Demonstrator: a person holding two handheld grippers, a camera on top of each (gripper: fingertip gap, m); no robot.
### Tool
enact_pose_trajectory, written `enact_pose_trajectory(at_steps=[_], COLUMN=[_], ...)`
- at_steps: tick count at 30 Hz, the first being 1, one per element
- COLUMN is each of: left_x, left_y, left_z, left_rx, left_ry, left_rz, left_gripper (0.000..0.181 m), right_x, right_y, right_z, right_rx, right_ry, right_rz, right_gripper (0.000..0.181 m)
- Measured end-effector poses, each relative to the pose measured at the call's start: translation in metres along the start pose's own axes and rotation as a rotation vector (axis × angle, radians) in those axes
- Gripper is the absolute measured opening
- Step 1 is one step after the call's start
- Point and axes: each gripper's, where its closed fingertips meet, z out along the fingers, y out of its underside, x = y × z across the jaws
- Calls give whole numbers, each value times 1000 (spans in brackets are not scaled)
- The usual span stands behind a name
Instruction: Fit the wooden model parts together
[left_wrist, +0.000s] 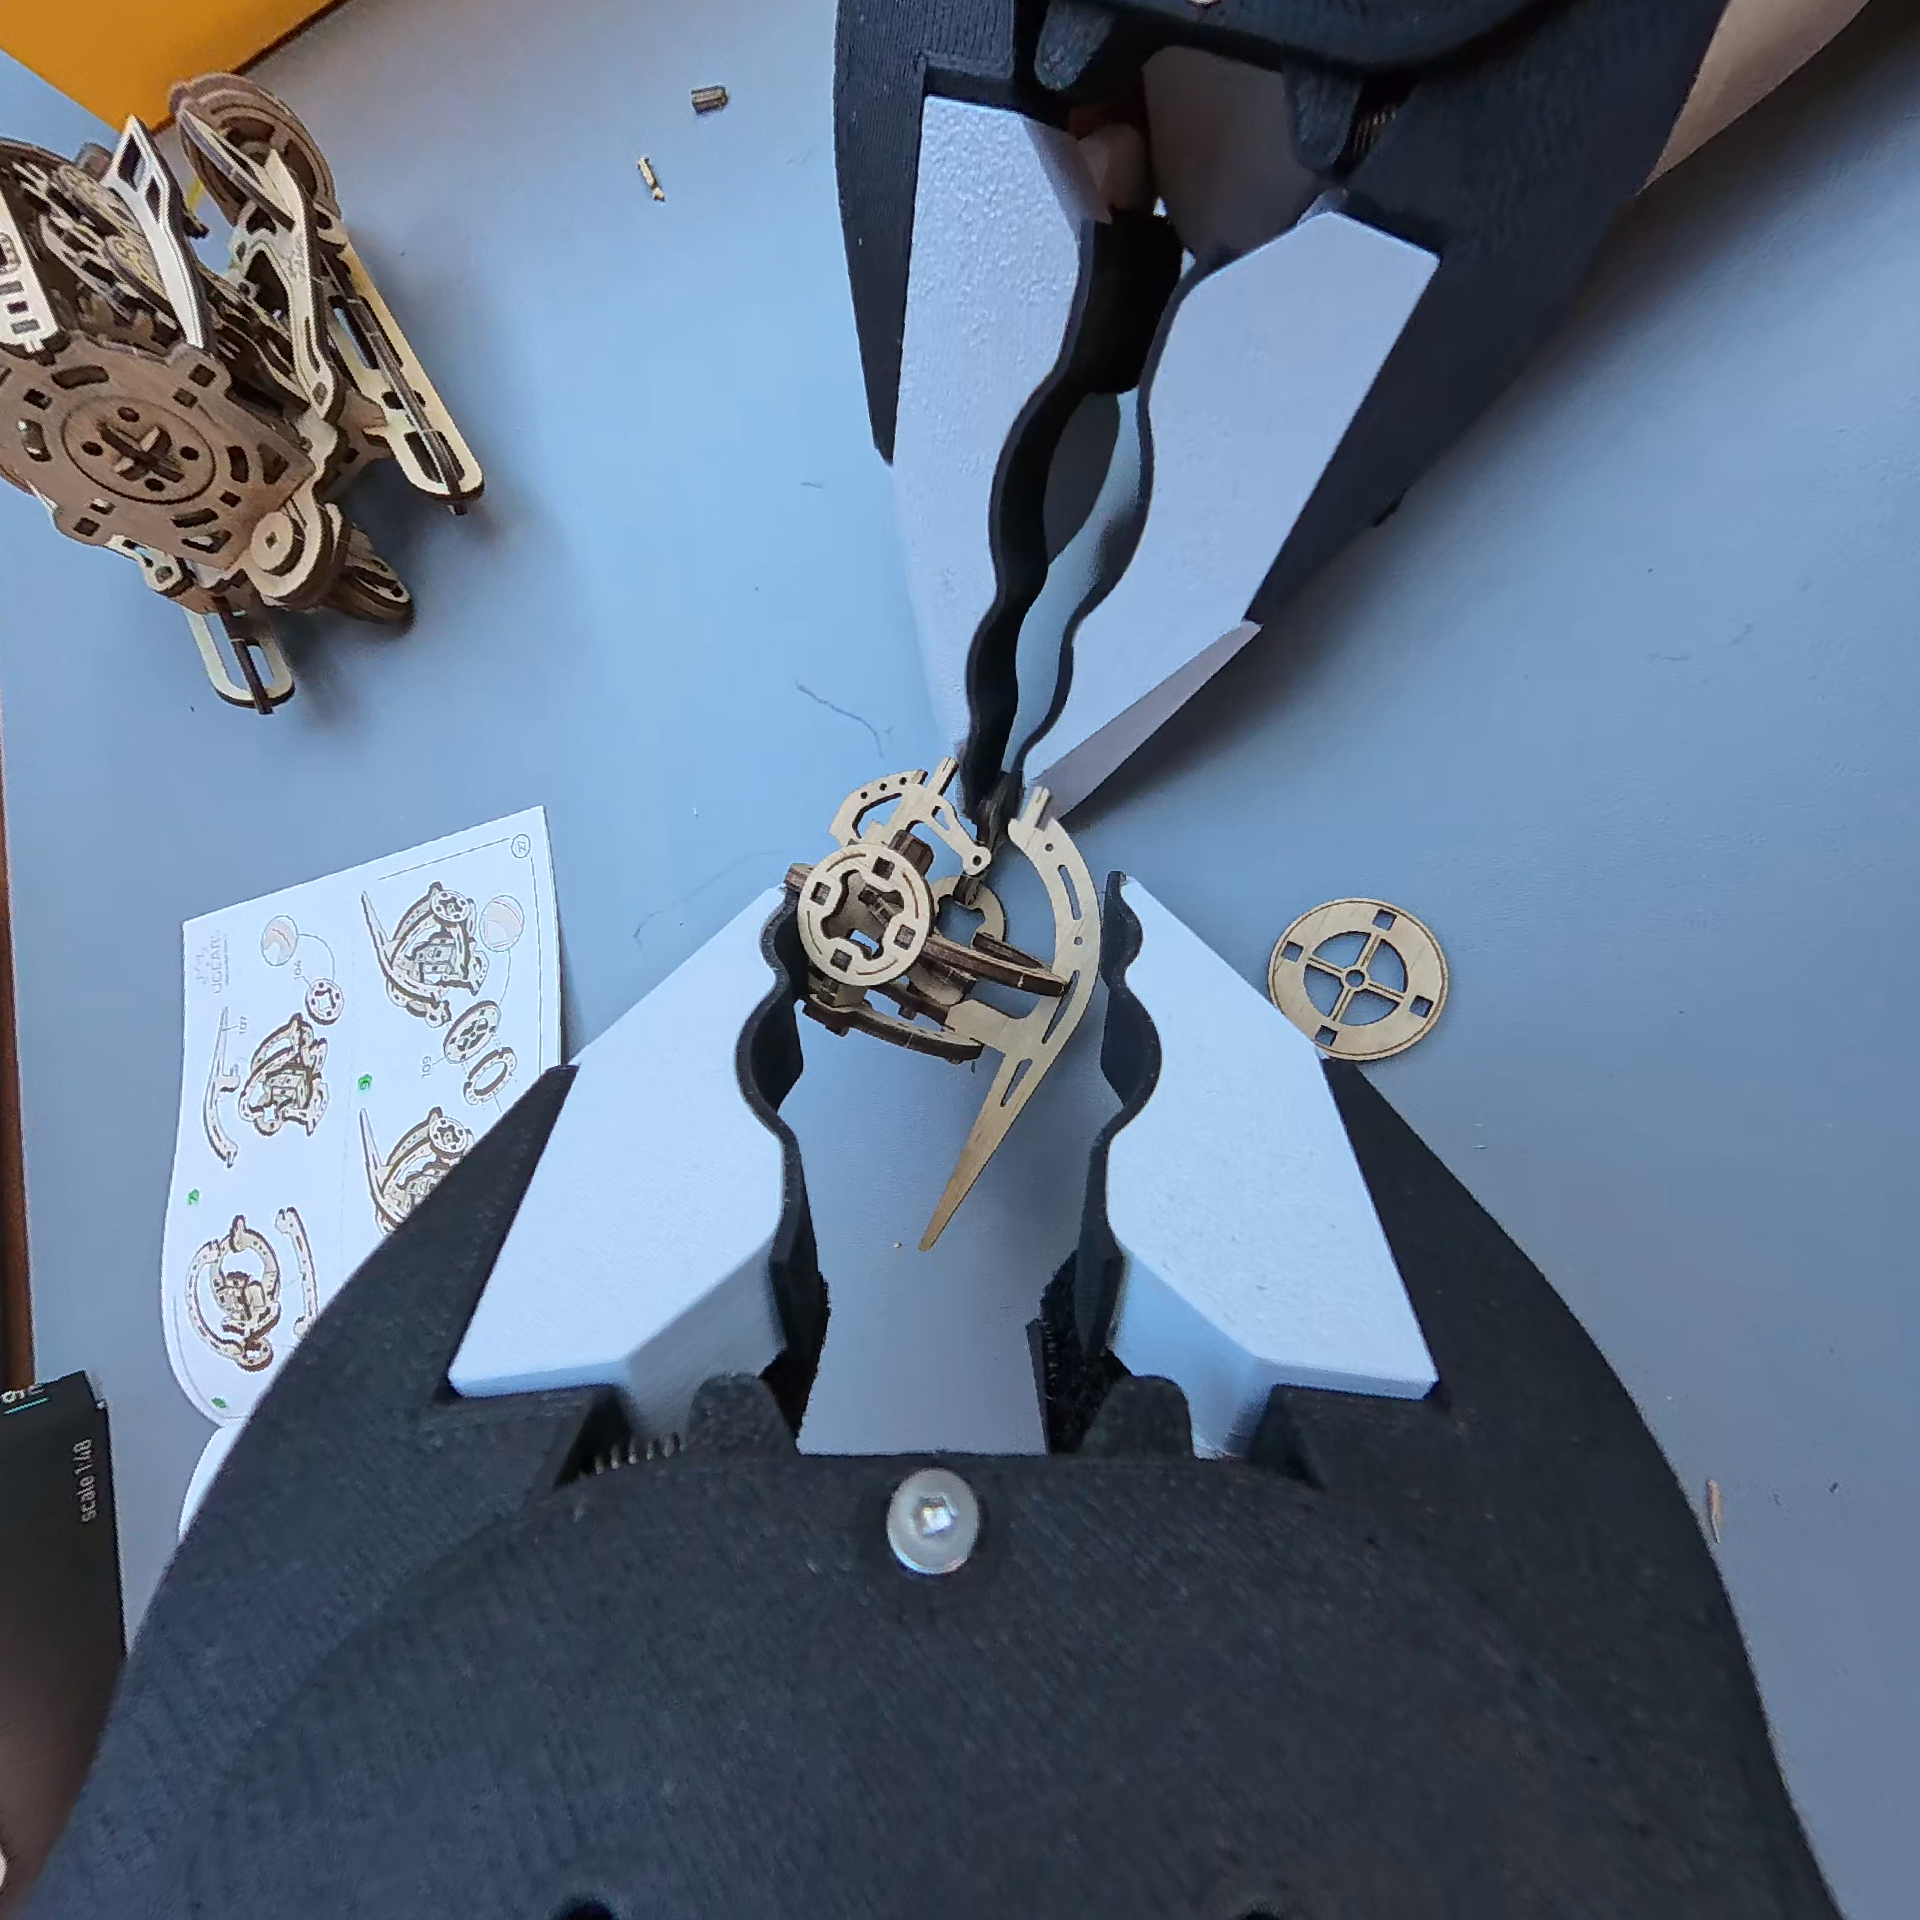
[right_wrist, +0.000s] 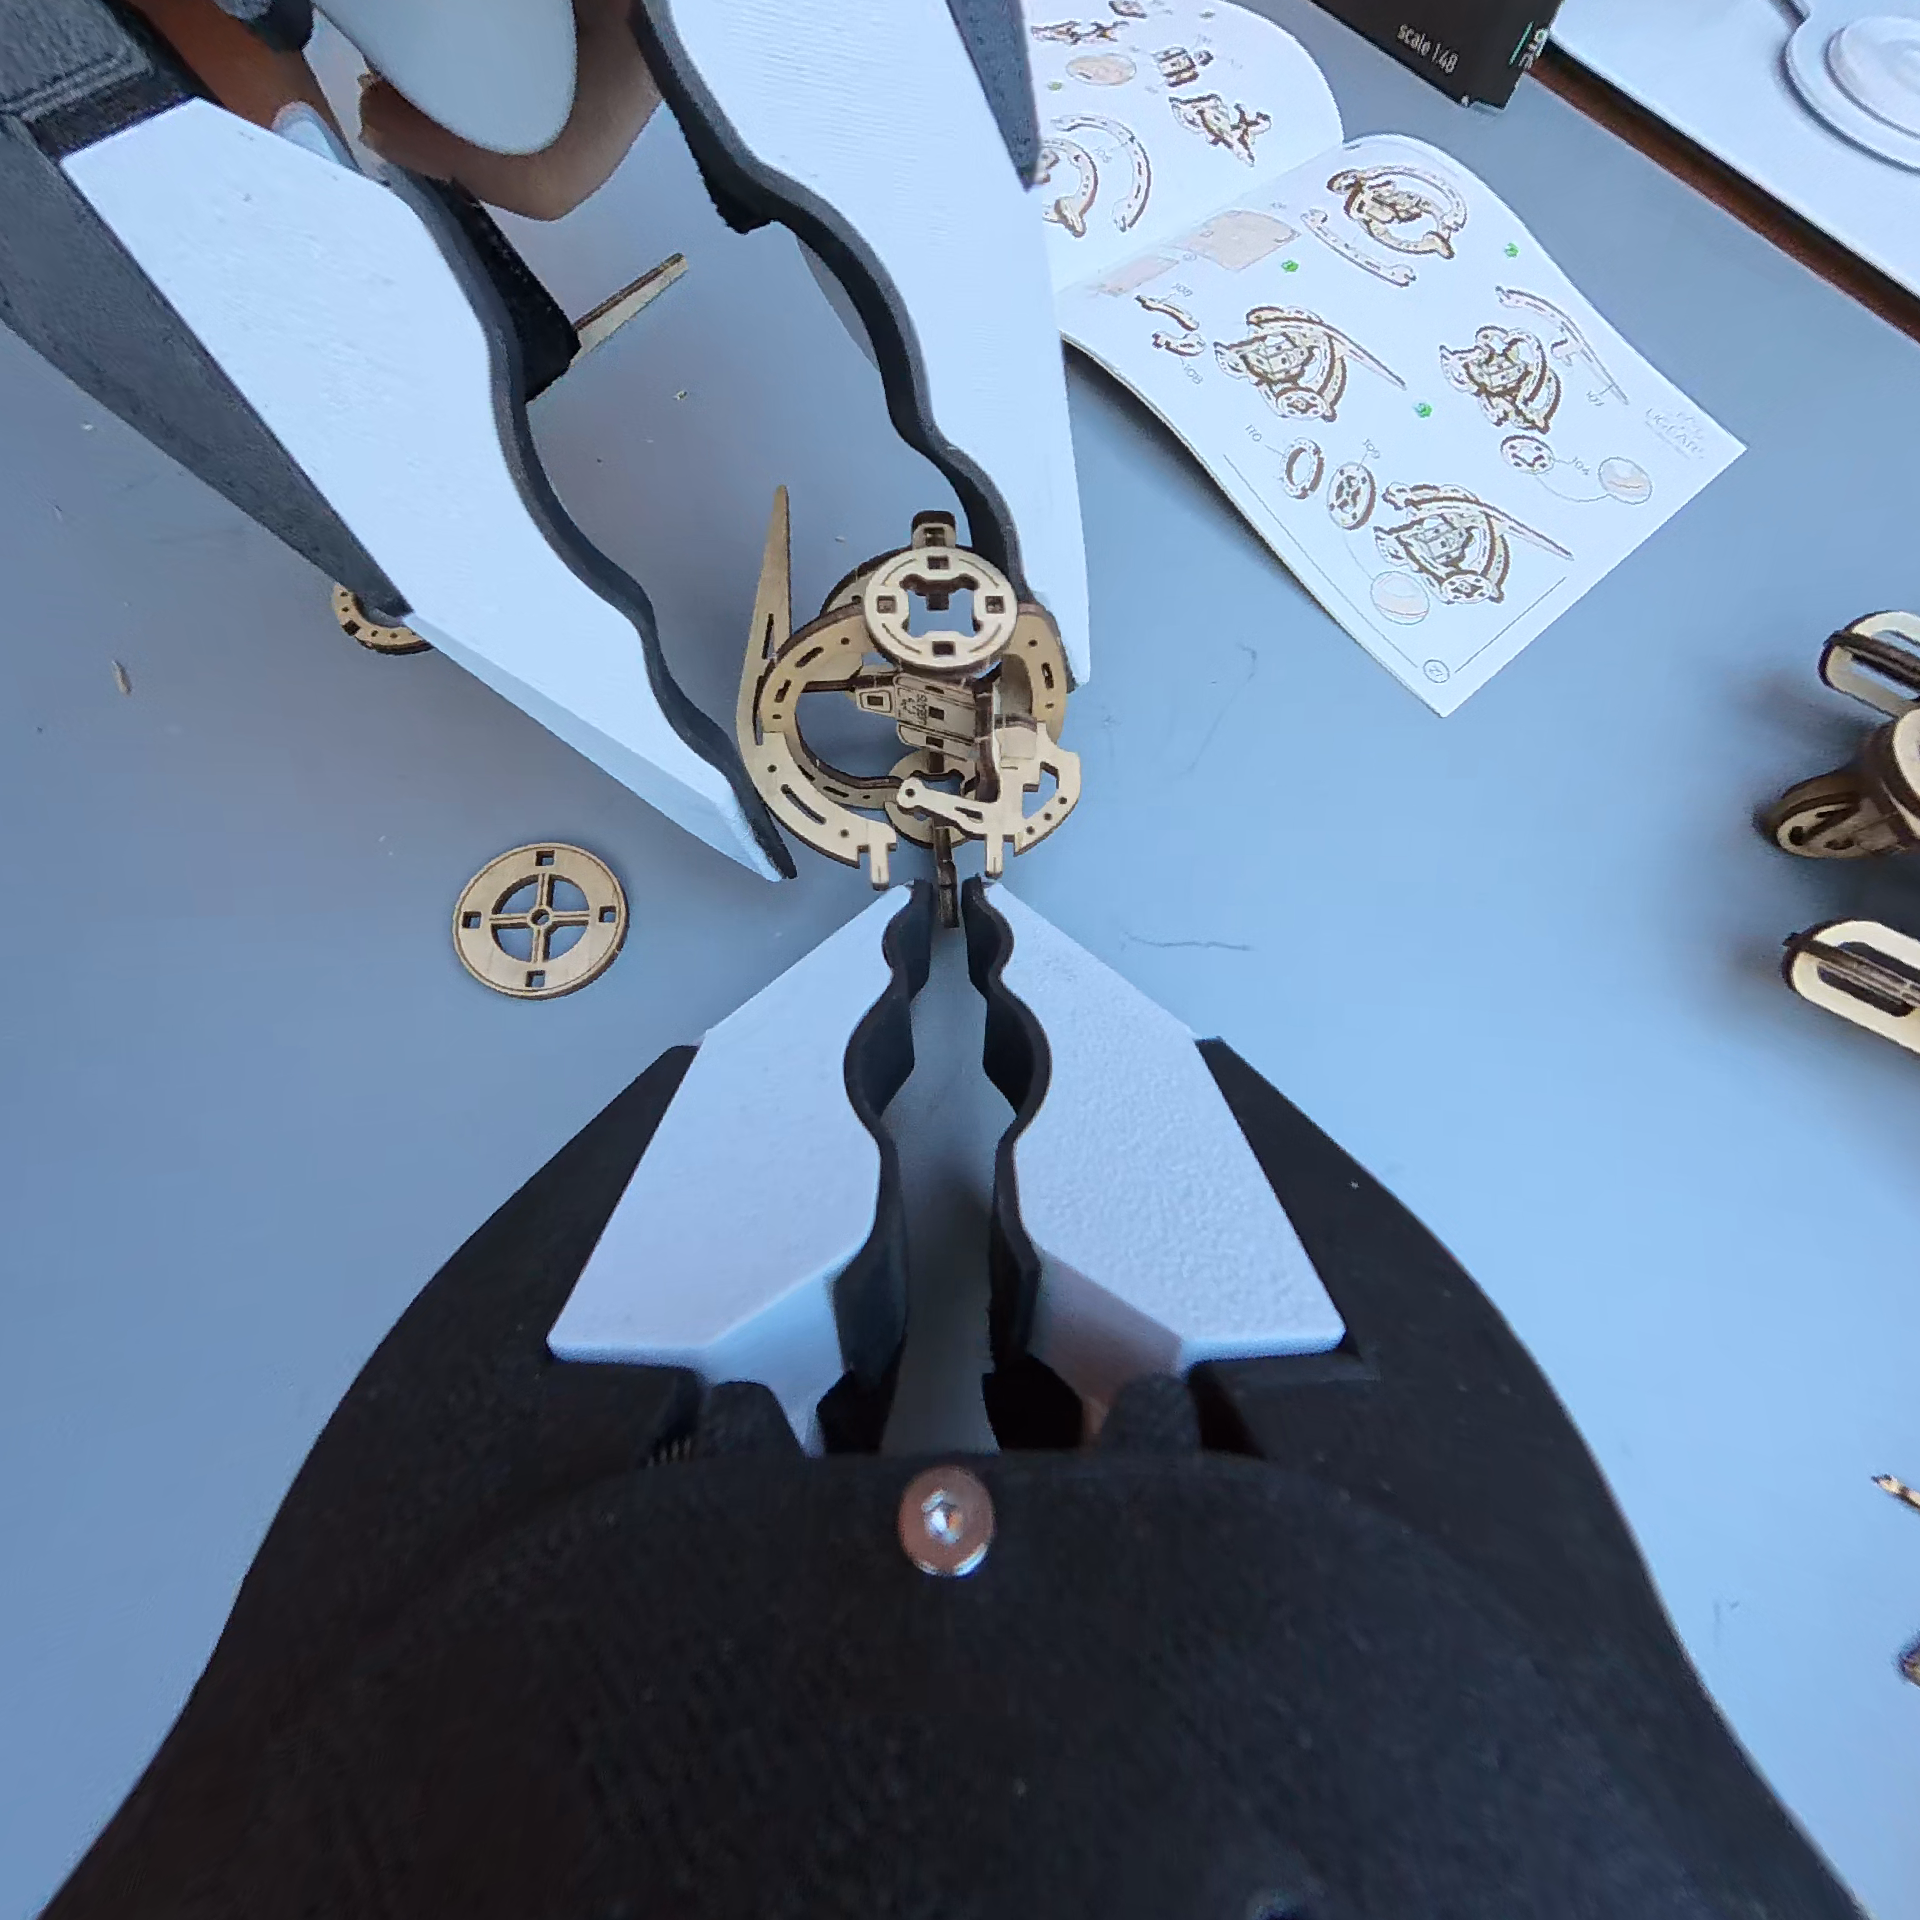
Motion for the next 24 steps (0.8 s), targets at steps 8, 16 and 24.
enact_pose_trajectory(at_steps=[8,16,24], left_x=[0,-2,-3], left_y=[0,2,2], left_z=[0,0,1], left_rx=[8,5,5], left_ry=[-1,-7,-20], left_rz=[4,7,17], left_gripper=[56,56,57], right_x=[-1,0,-1], right_y=[-1,-1,2], right_z=[0,2,4], right_rx=[-4,-75,-66], right_ry=[-4,-11,-13], right_rz=[-22,-31,-36], right_gripper=[1,1,2])
